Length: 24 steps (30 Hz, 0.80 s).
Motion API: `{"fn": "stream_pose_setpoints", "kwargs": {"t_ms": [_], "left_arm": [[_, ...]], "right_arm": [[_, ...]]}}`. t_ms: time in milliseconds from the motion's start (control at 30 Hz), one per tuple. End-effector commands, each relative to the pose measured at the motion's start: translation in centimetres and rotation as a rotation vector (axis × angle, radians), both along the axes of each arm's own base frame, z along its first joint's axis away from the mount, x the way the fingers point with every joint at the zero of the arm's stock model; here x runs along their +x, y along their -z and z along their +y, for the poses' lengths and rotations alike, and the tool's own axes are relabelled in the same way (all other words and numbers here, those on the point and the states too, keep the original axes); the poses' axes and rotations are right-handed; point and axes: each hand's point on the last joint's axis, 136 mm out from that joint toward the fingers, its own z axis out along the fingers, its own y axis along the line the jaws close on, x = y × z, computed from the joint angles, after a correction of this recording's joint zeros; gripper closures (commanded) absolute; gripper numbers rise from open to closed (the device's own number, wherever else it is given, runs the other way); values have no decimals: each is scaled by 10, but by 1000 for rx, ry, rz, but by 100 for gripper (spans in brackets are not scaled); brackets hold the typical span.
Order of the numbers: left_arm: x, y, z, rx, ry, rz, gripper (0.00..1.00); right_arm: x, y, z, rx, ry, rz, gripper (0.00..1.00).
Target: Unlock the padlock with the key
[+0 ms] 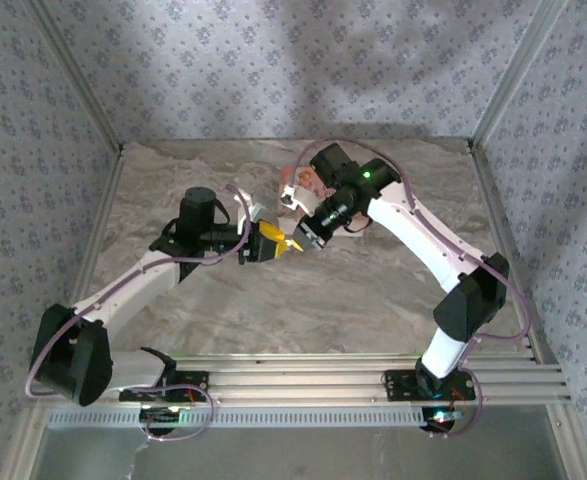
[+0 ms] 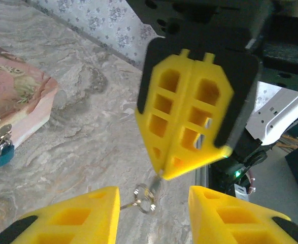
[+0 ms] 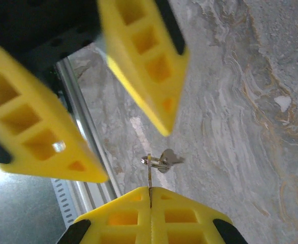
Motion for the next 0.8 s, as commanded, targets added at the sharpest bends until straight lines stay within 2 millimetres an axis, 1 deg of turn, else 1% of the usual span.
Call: {"fn": "stream_pose_setpoints", "kwargs": {"t_ms": [0, 67, 200, 267, 333, 367, 400, 500, 533, 567, 600, 633, 700, 733, 767], "left_arm": [[3, -12, -5, -26, 27, -12, 62], [3, -11, -6, -25, 40, 1, 63], [-5, -12, -10, -29, 96, 16, 68], [-6, -10, -11, -21, 101, 16, 75], [-4, -8, -12, -13, 85, 18, 88], [-3, -8, -11, -8, 74, 17, 97], [-2, -7, -11, -6, 67, 16, 100], [-5, -10, -10, -11, 67, -1, 100], [-3, -11, -9, -10, 56, -8, 100], [-1, -12, -9, -8, 39, -16, 100], [1, -12, -8, -5, 19, -20, 100], [5, -11, -7, -2, -11, -21, 100], [17, -10, -2, 13, -104, -2, 100], [25, -7, 1, 28, -168, 21, 100], [30, -7, 5, 33, -216, 34, 100]], "right_arm": [[-11, -12, -1, 36, -24, 16, 100], [-11, -12, 0, 44, -25, 19, 100], [-10, -13, 3, 58, -26, 21, 100], [-10, -13, 3, 64, -31, 21, 100], [-11, -16, 4, 76, -39, 15, 100], [-10, -17, 5, 84, -43, 12, 100], [-10, -17, 5, 89, -42, 11, 100], [-6, -20, 3, 116, -34, -7, 100], [-2, -21, 2, 126, -14, -17, 97], [2, -22, 1, 138, 8, -28, 89], [5, -23, 0, 151, 24, -38, 80], [11, -27, -1, 172, 55, -59, 68], [24, -38, -6, 230, 128, -86, 51], [31, -46, -11, 271, 177, -99, 45], [39, -54, -17, 320, 236, -105, 41]]}}
